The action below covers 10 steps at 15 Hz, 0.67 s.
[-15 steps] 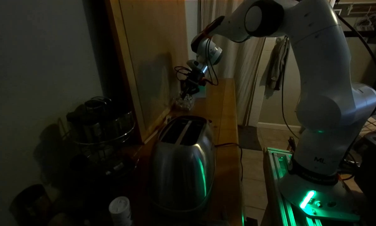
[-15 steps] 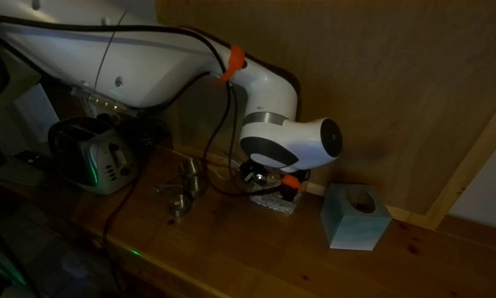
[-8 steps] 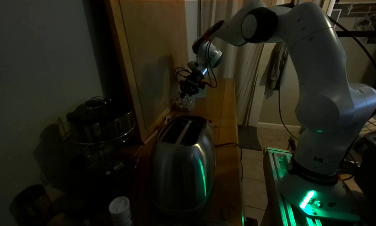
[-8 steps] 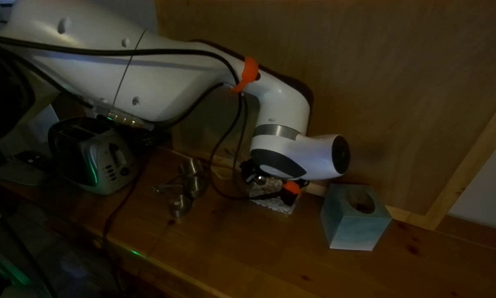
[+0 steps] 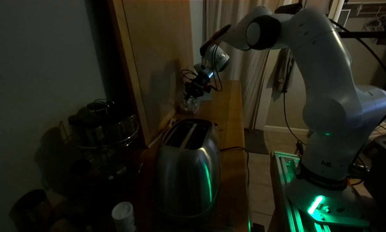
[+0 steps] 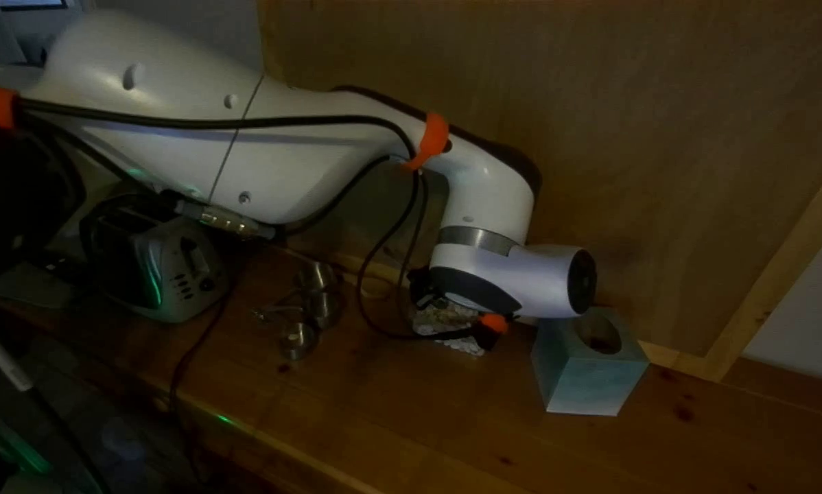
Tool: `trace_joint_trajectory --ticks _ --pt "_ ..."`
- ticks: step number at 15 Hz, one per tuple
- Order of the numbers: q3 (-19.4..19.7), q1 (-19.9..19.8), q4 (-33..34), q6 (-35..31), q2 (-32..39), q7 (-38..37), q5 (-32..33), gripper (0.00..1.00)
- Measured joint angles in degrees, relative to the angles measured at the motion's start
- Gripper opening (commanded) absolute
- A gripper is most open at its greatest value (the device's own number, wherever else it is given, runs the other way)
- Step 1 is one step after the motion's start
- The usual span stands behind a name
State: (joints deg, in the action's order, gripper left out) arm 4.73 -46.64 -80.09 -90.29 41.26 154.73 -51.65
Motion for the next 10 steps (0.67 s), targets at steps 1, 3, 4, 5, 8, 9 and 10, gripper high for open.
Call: trace_joint_trajectory --ticks 1,3,4,5,8,9,10 --pt "0.0 0.0 0.5 0.1 0.5 -0.1 0.0 0.02" --pt "0.0 -0.1 1.5 0.6 1.6 -0.4 0.0 0.02" --pt "0.0 -0.2 2.1 1.0 2.0 -0.5 -0.1 0.02" --pt "0.0 -0.2 2.6 1.3 2.3 -0.8 -0.1 0.02" --pt "0.0 -0.4 4.1 1.6 3.2 -1.8 -0.1 0.02" --pt "0.0 -0.5 4.6 1.6 3.5 -2.2 -0.1 0.02" --pt "0.0 -0.6 5.1 1.6 3.8 -2.6 -0.1 0.02"
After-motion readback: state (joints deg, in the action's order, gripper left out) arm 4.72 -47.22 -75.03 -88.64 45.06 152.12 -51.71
